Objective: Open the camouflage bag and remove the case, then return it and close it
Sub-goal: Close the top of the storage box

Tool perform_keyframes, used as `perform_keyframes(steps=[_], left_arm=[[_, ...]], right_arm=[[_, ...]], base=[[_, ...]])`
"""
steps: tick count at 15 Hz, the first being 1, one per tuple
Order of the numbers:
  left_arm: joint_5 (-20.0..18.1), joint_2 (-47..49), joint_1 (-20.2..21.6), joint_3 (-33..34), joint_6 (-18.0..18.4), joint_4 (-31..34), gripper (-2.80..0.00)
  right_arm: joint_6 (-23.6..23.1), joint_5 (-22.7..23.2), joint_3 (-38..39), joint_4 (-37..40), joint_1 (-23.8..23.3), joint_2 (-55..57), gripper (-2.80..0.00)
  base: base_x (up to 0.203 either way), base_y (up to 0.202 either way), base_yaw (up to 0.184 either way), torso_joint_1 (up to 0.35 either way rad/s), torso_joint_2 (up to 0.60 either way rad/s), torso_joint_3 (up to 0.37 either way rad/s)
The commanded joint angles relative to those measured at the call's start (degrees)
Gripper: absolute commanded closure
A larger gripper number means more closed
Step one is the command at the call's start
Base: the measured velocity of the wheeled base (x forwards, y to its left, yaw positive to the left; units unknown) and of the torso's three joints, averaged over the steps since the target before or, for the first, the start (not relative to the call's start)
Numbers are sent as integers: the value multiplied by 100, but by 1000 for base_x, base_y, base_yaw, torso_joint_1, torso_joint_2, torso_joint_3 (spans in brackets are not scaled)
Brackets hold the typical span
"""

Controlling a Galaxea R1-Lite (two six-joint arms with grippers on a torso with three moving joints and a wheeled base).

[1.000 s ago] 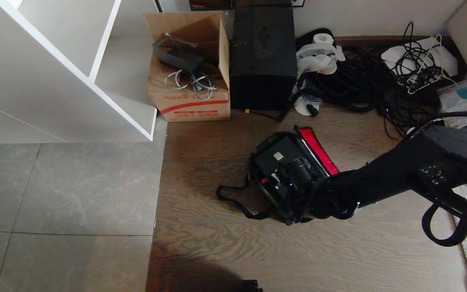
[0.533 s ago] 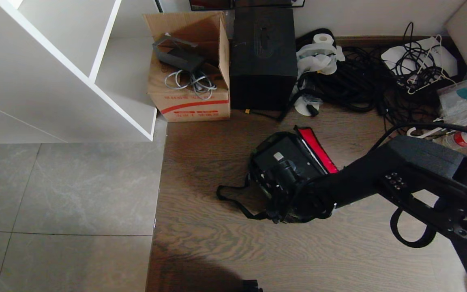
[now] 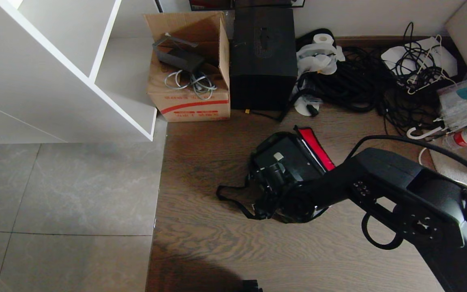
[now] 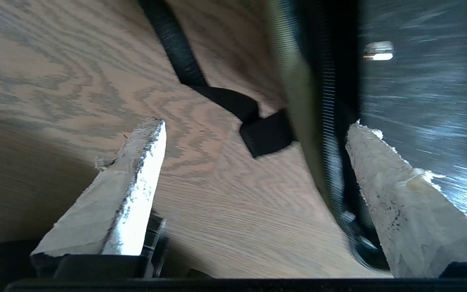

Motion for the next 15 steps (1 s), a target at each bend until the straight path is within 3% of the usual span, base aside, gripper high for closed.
perform_keyframes(steps=[1, 14, 15], left_arm=[[2, 0, 0, 6, 4, 0, 0], [2, 0, 0, 2, 4, 0, 0], [-3, 0, 0, 5, 4, -3, 0]], right_arm=[[27, 33, -119, -19, -11, 250, -280], [55, 67, -599, -53, -48, 598, -280], [55, 67, -627, -44, -48, 598, 0]], base=[[0, 0, 0, 0, 0, 0], [0, 0, 0, 0, 0, 0], [0, 0, 0, 0, 0, 0]])
